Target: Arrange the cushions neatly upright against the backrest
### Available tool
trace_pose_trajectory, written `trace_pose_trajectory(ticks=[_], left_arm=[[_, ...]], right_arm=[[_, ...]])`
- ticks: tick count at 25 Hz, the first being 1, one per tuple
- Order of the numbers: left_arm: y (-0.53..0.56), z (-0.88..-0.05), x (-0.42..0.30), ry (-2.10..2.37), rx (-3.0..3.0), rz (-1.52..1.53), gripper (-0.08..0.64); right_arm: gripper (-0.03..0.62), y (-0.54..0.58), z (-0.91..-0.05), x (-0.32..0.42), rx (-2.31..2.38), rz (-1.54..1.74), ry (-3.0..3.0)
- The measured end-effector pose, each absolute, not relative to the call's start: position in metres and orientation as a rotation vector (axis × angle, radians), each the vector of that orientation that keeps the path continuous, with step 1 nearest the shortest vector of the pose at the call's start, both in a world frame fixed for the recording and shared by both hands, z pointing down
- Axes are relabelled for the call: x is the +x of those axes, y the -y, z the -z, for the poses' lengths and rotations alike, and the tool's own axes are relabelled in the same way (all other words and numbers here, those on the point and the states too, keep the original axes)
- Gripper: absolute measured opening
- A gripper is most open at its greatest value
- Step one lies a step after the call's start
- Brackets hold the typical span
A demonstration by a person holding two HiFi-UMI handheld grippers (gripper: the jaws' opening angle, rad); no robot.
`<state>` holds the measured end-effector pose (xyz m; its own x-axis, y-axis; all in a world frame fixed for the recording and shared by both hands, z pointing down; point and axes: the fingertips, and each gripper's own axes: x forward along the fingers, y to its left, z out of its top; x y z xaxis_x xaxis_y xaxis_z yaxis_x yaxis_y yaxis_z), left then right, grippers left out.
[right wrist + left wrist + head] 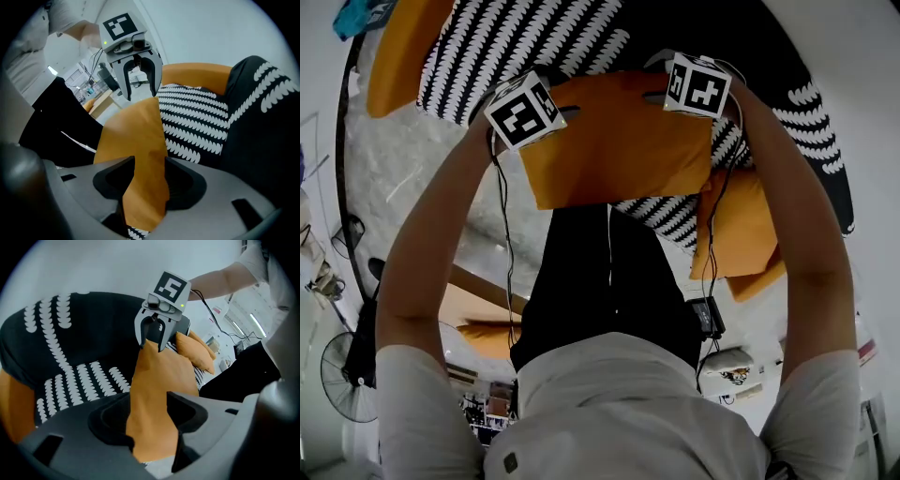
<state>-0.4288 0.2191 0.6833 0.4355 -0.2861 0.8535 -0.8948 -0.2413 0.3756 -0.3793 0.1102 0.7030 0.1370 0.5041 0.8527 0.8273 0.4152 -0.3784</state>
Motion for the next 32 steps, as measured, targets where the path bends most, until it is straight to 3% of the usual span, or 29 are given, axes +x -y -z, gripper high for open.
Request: trace_pose_trajectory(ticks=[19,32], left_arm=[[-0.229,-0.784,-0.438,0.751,1.686,-0.909,0.293],[-0.234,-0.808,-0.426,0.656,1.638,-0.839,0.279]], right_arm=[[0.288,-0.105,-0.8,-0.374,-1.241,0.307,1.262],[0.287,-0.108,-0.818,-0.365,-1.204,0.137,1.2]])
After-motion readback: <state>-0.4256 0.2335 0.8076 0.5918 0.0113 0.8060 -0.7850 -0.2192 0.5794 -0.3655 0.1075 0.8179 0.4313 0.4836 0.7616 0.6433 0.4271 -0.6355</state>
